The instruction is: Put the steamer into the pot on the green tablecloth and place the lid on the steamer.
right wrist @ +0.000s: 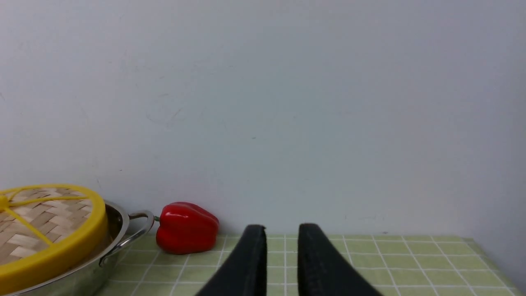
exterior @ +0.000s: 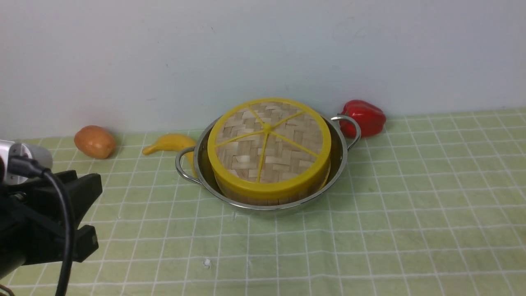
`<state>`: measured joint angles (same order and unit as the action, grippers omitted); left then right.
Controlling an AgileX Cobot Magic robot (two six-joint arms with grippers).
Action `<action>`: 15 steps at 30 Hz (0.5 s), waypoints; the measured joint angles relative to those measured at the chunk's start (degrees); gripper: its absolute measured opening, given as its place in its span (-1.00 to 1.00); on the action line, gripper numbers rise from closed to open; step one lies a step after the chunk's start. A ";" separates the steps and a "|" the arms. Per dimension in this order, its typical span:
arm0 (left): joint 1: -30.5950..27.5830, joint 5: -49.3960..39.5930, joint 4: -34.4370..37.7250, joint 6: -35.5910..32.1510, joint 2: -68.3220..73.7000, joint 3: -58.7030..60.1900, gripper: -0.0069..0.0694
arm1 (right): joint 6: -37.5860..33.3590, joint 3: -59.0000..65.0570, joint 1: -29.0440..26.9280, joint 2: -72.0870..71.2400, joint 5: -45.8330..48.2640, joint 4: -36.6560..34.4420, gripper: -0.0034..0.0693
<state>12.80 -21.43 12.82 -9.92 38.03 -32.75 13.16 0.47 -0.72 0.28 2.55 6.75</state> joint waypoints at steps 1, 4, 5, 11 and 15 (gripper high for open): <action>0.00 0.00 0.00 0.00 0.00 0.00 -0.24 | 0.00 0.00 0.00 0.00 0.00 0.00 -0.50; 0.00 0.00 0.00 0.00 0.00 0.00 -0.24 | 0.00 0.00 0.00 0.00 0.00 0.00 -0.47; 0.00 -0.09 -0.18 -0.14 -0.07 0.00 -0.24 | 0.00 0.00 0.00 0.00 0.00 0.00 -0.46; -6.63 -0.59 -4.84 -2.46 -6.80 3.28 -0.21 | 0.00 0.05 0.00 0.00 -0.11 0.00 -0.42; -15.29 0.30 -6.49 -2.82 -14.38 11.41 -0.21 | 0.00 0.05 0.00 0.00 -0.11 0.00 -0.37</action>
<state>-2.49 -21.13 6.33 -12.74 23.66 -21.34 13.16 0.52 -0.72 0.28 2.45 6.75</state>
